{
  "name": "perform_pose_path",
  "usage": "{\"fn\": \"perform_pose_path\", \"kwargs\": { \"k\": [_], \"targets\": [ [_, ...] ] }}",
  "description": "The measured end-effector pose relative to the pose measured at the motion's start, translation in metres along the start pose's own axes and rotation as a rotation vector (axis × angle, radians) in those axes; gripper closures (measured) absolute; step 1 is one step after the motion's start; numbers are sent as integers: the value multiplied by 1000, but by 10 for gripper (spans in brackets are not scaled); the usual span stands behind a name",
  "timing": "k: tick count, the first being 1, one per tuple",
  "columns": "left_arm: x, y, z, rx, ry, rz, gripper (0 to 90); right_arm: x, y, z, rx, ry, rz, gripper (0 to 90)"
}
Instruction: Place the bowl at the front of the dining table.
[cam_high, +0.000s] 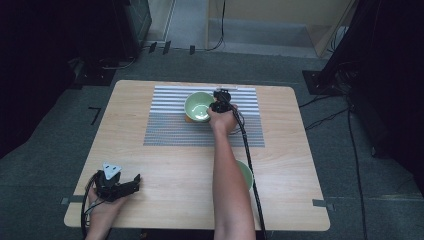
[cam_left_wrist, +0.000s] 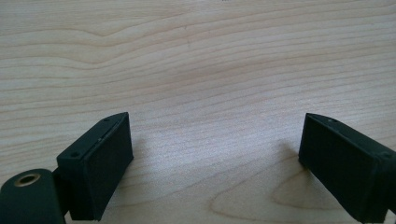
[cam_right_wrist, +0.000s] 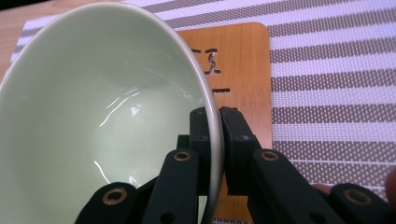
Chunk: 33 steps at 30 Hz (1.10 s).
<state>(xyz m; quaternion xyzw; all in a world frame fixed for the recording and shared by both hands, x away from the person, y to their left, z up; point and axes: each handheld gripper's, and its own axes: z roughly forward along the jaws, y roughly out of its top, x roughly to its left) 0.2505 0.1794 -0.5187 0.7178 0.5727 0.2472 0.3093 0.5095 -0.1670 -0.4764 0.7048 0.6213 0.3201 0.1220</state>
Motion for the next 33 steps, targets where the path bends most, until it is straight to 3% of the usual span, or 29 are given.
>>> {"fn": "perform_pose_path", "kwargs": {
  "k": [1,3,4,8,14,16,19,21,26,27,29,33],
  "targets": [
    [0,0,0,0,0,0,93,-1,1,2,0,5,31,846],
    [0,0,0,0,0,0,93,-2,1,3,-2,6,47,842],
    [0,0,0,0,0,0,93,-3,2,5,-12,14,82,830],
    [0,0,0,0,0,0,93,-3,2,7,-36,29,118,792],
    [0,0,0,0,0,0,93,-3,3,4,-62,29,101,725],
    [0,0,0,0,0,0,93,-4,4,1,-84,25,96,734],
    [0,0,0,0,0,0,93,-4,7,-6,-128,27,87,674],
    [0,0,0,1,0,1,93,-6,10,-14,-153,22,69,606],
    [0,0,0,1,0,2,93,-7,11,-22,-136,27,15,522],
    [0,0,0,1,0,2,93,-6,10,-27,-125,25,-32,498],
    [0,0,0,1,0,1,93,-4,8,-32,-118,31,-73,471],
    [0,0,0,-1,0,-1,93,-2,6,-46,-115,39,-115,402]
  ]
}}
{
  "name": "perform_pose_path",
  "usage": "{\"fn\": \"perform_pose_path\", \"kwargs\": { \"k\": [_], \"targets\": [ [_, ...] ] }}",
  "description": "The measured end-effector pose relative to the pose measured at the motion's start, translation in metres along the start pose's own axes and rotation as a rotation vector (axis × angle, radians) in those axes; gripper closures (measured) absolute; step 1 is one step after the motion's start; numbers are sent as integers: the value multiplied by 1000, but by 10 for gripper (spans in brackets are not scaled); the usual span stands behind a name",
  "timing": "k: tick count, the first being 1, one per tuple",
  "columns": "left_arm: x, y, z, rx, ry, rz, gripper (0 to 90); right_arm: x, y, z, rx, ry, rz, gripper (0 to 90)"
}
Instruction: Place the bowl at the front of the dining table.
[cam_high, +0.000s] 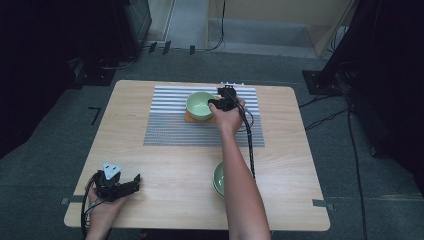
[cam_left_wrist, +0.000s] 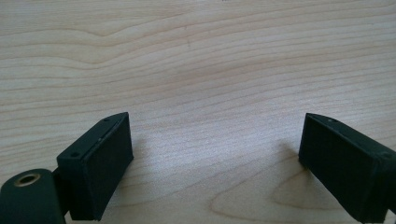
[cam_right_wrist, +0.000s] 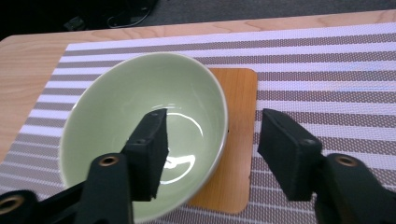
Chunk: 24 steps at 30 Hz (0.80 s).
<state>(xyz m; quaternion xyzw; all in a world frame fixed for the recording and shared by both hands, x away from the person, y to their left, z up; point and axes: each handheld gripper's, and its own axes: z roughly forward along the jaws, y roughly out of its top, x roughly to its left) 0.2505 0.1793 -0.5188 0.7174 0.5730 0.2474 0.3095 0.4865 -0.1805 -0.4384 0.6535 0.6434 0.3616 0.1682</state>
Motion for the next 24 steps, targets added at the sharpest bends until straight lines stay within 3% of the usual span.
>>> {"fn": "perform_pose_path", "kwargs": {
  "k": [2,4,6,7,8,11,18,24],
  "targets": [
    [0,0,0,0,0,0,93,0,0,-4,4,-1,-7,376],
    [0,0,0,0,0,0,93,-1,-1,-10,18,6,-18,275],
    [0,0,0,0,0,0,93,-5,-2,-22,27,37,-35,222],
    [0,0,0,0,0,0,93,-5,-2,-22,27,37,-35,222],
    [0,0,0,0,0,1,93,-8,-6,-29,38,15,-76,228],
    [0,0,0,0,0,0,93,-13,-9,-36,32,13,-94,227],
    [0,0,0,0,0,0,93,-32,-21,-65,-11,34,-99,229],
    [0,0,0,0,0,0,93,-39,-29,-78,-39,60,-111,229]
  ]
}}
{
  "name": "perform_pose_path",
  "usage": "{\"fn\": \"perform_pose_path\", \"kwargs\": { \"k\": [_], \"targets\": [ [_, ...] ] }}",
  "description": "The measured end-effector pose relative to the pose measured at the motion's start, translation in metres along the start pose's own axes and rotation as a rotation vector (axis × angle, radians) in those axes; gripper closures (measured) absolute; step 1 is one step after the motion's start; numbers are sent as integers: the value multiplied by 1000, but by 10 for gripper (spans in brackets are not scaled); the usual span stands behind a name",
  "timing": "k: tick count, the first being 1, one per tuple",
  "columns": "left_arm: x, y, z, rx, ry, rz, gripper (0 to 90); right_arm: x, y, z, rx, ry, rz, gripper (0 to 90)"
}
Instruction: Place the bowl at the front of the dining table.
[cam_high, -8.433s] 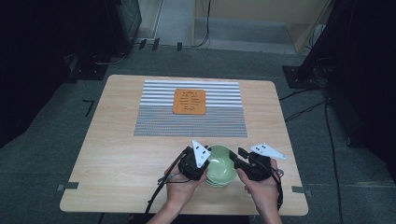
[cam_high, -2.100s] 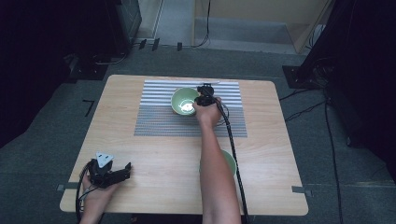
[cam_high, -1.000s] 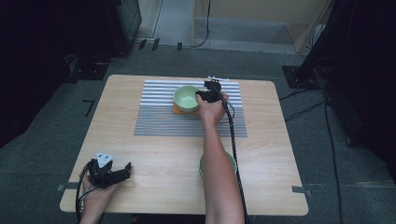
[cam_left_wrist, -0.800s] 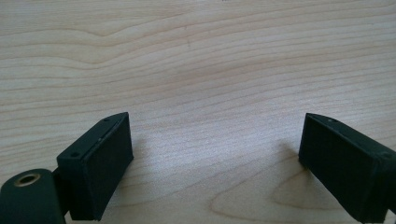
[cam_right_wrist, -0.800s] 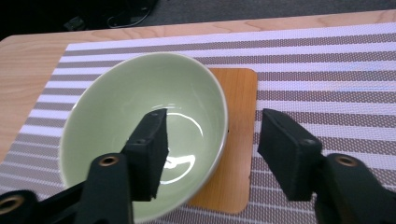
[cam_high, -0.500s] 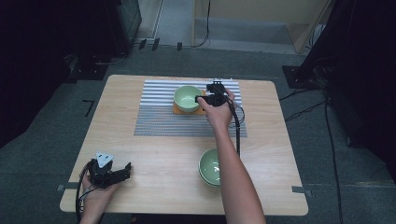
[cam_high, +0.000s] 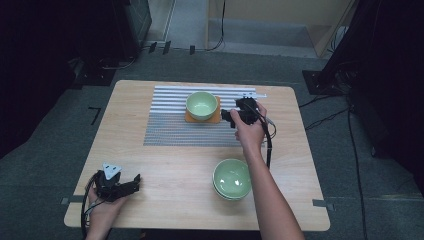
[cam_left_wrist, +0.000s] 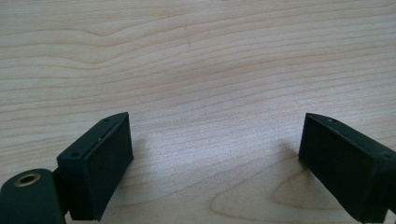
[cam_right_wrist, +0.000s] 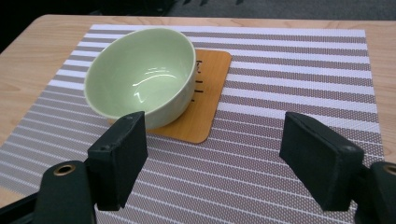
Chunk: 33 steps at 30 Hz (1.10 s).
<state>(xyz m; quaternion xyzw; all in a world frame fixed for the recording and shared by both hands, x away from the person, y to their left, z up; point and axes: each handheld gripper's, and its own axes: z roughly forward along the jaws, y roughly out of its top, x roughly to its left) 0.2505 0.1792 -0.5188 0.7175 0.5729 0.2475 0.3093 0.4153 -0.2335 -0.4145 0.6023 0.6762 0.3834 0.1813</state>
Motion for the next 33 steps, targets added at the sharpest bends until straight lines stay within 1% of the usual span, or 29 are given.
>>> {"fn": "perform_pose_path", "kwargs": {
  "k": [1,2,3,4,6,9,10,12,13,14,18,22,28,32,33],
  "targets": [
    [0,0,0,0,0,0,93,-1,-4,-6,-6,5,-20,224],
    [0,0,0,0,0,0,93,-2,-7,-8,-6,-2,-29,226],
    [0,0,0,0,0,0,93,-2,-7,-8,-6,-2,-29,226],
    [0,0,0,0,0,0,93,-4,-11,-14,-11,2,-34,224],
    [0,0,0,0,0,0,93,-7,-15,-19,-21,11,-34,224],
    [0,0,0,0,0,0,93,-10,-19,-24,-24,7,-34,225],
    [0,0,0,0,0,0,93,-14,-24,-29,-26,5,-37,225],
    [0,0,0,0,0,0,93,-15,-26,-31,-25,3,-37,224],
    [0,0,0,0,0,0,93,-18,-32,-36,-24,1,-43,223],
    [0,0,0,0,0,0,93,-18,-32,-36,-24,1,-43,223],
    [0,0,0,0,0,0,93,-24,-42,-45,-27,5,-48,216],
    [0,0,0,0,0,0,93,-32,-54,-55,-27,-15,-70,207],
    [0,0,0,0,0,1,93,-41,-66,-67,-35,-27,-72,205],
    [0,0,0,0,0,0,93,-50,-78,-77,-40,-47,-69,203],
    [0,0,0,0,0,0,93,-50,-78,-77,-40,-47,-69,203]
  ]
}}
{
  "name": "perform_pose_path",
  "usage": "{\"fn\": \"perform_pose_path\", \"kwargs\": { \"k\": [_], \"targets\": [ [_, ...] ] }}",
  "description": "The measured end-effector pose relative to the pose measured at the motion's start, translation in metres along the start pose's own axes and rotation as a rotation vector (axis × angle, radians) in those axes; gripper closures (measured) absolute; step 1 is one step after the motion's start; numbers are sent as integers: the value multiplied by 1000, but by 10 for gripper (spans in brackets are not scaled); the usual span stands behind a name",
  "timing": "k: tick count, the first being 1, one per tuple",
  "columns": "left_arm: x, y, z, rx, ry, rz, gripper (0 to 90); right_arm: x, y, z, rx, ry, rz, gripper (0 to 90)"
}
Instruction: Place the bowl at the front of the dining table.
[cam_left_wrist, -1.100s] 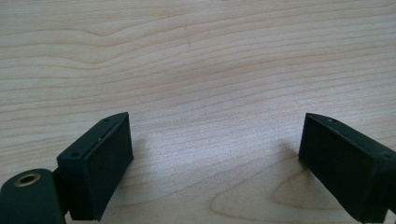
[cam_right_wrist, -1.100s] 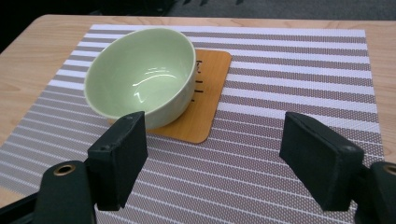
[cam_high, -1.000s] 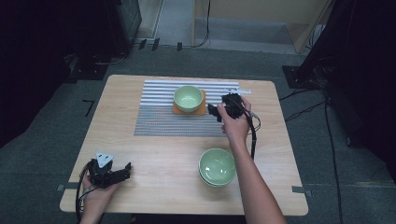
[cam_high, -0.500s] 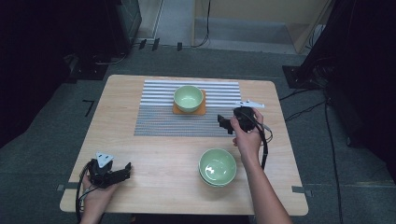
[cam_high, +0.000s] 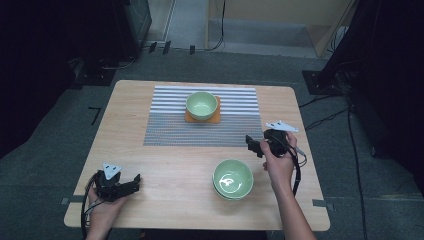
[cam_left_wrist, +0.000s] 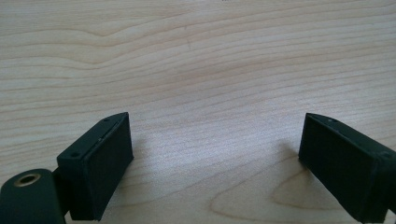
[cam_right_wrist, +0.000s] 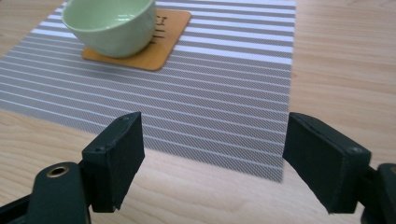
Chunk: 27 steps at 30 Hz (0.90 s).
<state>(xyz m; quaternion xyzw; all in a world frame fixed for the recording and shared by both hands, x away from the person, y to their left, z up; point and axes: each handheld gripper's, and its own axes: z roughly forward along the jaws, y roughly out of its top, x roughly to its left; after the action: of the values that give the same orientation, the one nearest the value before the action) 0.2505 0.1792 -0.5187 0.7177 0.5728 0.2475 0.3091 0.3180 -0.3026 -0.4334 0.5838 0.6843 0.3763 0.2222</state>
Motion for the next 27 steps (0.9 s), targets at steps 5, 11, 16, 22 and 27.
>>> {"fn": "perform_pose_path", "kwargs": {
  "k": [5,11,16,22,27],
  "targets": [
    [0,0,0,0,0,0,93,-11,-14,-8,8,-14,11,202],
    [0,0,0,0,0,0,93,-27,-35,-19,15,-32,31,201],
    [0,0,0,0,0,0,93,-35,-48,-22,29,-49,39,202],
    [0,0,0,0,2,-1,94,-51,-71,-26,46,-69,73,202],
    [0,0,0,0,2,-2,94,-61,-90,-28,67,-87,85,201]
  ]
}}
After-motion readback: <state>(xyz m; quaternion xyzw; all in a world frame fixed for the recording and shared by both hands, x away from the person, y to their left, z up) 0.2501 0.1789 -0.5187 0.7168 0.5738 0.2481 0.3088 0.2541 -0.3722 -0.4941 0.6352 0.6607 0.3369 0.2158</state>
